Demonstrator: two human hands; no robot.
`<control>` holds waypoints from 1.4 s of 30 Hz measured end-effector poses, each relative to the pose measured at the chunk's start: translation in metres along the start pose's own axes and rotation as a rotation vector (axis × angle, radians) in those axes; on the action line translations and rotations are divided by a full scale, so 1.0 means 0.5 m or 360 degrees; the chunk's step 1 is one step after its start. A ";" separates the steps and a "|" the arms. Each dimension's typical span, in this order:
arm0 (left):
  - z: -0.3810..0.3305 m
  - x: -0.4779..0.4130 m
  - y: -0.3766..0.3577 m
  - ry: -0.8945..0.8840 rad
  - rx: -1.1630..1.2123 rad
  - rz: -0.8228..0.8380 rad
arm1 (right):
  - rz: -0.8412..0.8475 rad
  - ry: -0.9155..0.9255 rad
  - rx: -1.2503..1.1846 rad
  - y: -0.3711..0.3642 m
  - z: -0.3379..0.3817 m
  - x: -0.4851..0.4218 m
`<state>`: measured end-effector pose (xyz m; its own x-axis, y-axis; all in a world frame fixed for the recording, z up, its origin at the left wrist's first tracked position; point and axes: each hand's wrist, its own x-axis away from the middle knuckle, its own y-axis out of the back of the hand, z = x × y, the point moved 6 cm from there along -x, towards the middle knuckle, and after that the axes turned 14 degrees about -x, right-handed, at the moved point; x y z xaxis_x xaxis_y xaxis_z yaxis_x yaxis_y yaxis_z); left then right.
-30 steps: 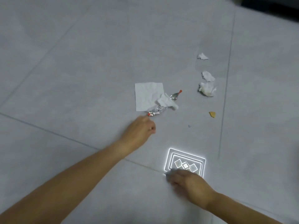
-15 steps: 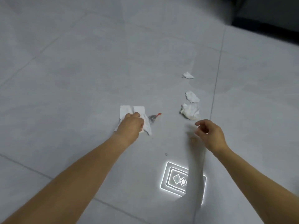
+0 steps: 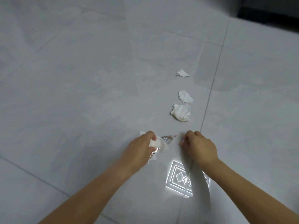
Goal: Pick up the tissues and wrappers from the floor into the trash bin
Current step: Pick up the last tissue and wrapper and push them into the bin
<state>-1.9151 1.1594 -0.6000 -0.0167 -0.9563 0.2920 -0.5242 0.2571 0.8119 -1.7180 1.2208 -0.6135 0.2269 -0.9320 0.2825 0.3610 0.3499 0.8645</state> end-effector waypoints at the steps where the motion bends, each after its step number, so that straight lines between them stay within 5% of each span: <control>1: -0.002 0.007 -0.006 0.0003 -0.0027 0.0021 | 0.0018 0.0023 -0.0001 -0.004 0.003 0.000; 7: -0.001 0.034 -0.052 -0.0214 -0.0312 0.0121 | 0.0164 0.0010 -0.0288 -0.015 0.012 -0.002; 11: 0.002 0.030 -0.051 -0.0231 -0.0366 0.0047 | 0.0020 0.0073 -0.0635 0.041 0.028 -0.044; 18: -0.004 -0.004 -0.015 0.0044 -0.0188 -0.0004 | -0.0160 0.0042 -0.0962 0.097 0.065 -0.154; 27: -0.004 -0.013 0.086 0.0087 -0.0198 -0.0050 | -0.0073 -0.0256 -0.0461 0.020 0.033 -0.179; 31: 0.015 -0.018 0.112 0.0099 -0.0188 -0.0083 | -0.0084 -0.0133 -0.0362 0.005 0.052 -0.153; 37: 0.021 -0.019 0.130 -0.0023 -0.0164 -0.0074 | -0.0069 -0.0209 -0.1264 0.001 0.089 -0.026; 42: -0.054 -0.020 0.118 -0.0311 -0.0168 -0.0055 | -0.0331 -0.0179 -0.1435 0.103 0.106 0.089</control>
<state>-1.9232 1.1881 -0.5414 -0.1706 -0.9709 0.1679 -0.4355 0.2272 0.8710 -1.7375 1.1922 -0.5344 0.0070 -0.9713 0.2378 0.9614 0.0720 0.2656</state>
